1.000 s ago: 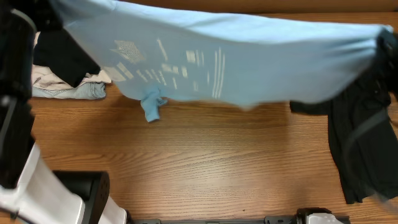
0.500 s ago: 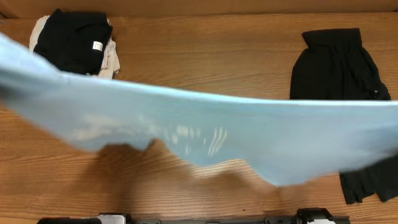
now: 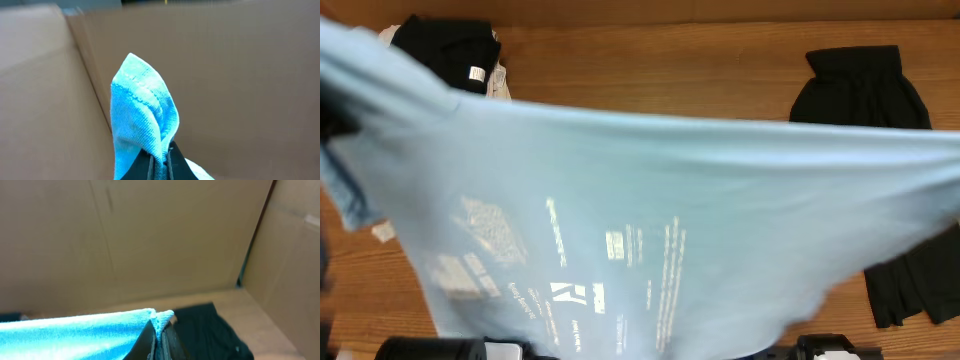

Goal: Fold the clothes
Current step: 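Lift the shirt with both grippers and stretch it wide, then lower the stretched shirt flat onto the table with both grippers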

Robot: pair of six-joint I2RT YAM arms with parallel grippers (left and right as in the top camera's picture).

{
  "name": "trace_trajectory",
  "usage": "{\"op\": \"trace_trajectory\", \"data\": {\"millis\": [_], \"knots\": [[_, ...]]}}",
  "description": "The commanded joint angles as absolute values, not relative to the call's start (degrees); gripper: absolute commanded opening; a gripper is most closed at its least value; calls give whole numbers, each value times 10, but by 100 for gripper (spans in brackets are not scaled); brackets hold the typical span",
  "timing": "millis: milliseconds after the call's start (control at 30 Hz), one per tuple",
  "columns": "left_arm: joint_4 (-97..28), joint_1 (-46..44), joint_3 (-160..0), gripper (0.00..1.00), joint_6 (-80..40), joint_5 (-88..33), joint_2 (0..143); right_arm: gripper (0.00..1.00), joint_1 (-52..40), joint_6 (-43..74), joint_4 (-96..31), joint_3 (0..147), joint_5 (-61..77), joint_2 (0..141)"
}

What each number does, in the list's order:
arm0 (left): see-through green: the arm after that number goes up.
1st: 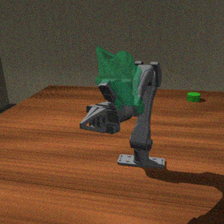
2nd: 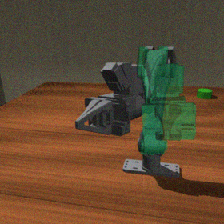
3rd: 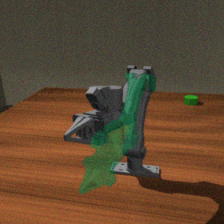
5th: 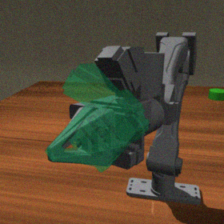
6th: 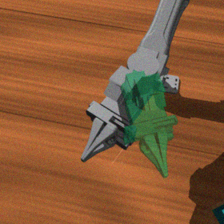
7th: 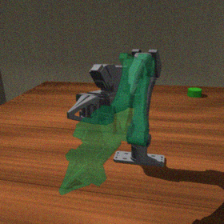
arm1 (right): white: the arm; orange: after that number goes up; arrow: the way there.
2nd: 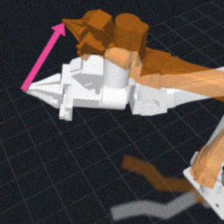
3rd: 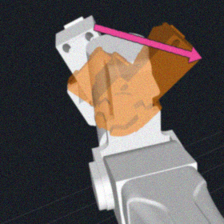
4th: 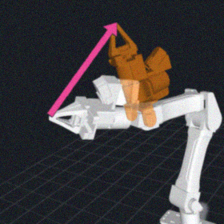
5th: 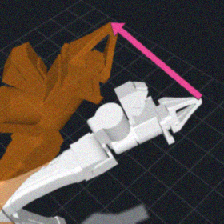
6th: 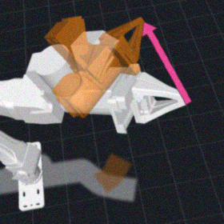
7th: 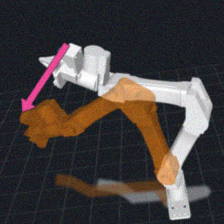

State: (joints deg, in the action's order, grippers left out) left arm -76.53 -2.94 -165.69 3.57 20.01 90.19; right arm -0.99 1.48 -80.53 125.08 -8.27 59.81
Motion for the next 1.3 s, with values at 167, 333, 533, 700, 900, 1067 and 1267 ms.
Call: {"op": "trace_trajectory", "data": {"millis": [167,333,533,700,900,1067,1267], "knots": [[-760,-27,-1572,4,47,201,1025,4,-6,12,-803,1142,-105,733],[-760,-27,-1560,4,47,164,1112,4,-6,9,-791,1120,-105,839],[-746,-27,-1560,4,47,147,1223,4,-2,-5,-719,1117,-105,983],[-704,-32,-1560,4,48,126,1310,4,13,-5,-638,1117,-102,1089],[-637,-39,-1560,4,47,123,1397,4,24,-5,-547,1117,-94,1184],[-628,-39,-1559,4,47,122,1425,4,24,-4,-517,1117,-51,1207],[-696,-37,-1568,4,41,125,1423,4,24,2,-571,1118,-11,1207]]}}
